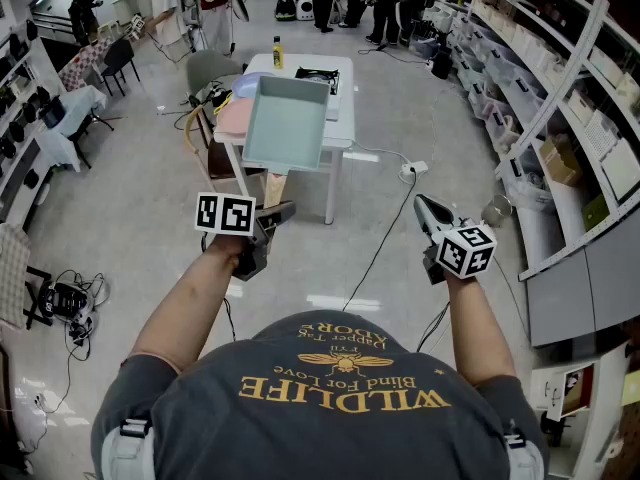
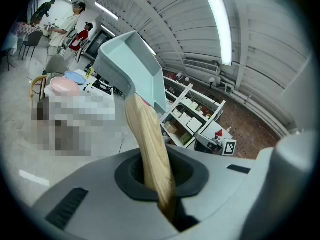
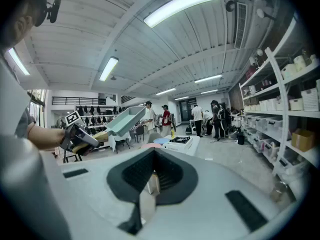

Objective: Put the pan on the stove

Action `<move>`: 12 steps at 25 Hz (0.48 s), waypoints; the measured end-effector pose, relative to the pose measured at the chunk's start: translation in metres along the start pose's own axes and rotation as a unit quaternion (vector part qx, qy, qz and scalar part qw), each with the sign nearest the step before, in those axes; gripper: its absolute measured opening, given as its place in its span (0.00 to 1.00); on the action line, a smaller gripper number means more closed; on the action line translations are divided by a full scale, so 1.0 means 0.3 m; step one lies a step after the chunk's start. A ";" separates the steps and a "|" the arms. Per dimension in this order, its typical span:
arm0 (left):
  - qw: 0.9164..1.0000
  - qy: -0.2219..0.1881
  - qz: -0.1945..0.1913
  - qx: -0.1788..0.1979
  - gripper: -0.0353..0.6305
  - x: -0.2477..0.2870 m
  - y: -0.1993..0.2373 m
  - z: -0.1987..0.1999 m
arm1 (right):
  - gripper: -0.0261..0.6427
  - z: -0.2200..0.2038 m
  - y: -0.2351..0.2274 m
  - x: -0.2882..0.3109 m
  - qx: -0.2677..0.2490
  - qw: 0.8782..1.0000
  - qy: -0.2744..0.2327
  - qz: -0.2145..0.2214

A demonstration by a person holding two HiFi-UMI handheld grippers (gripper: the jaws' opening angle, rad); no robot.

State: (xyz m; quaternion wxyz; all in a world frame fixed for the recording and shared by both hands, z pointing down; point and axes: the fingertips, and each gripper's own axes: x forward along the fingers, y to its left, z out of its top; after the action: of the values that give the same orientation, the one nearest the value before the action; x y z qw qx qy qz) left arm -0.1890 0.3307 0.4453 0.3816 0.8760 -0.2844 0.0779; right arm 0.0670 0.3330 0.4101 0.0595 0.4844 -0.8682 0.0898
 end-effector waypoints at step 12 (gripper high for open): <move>1.000 0.003 0.000 0.003 0.09 0.044 -0.020 0.007 | 0.04 -0.005 -0.043 -0.004 0.009 1.000 -0.004 0.003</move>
State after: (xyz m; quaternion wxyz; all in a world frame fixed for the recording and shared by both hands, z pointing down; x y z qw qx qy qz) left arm -0.1749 0.3269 0.4447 0.3795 0.8769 -0.2836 0.0813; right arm 0.0786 0.3277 0.4126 0.0513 0.4824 -0.8692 0.0961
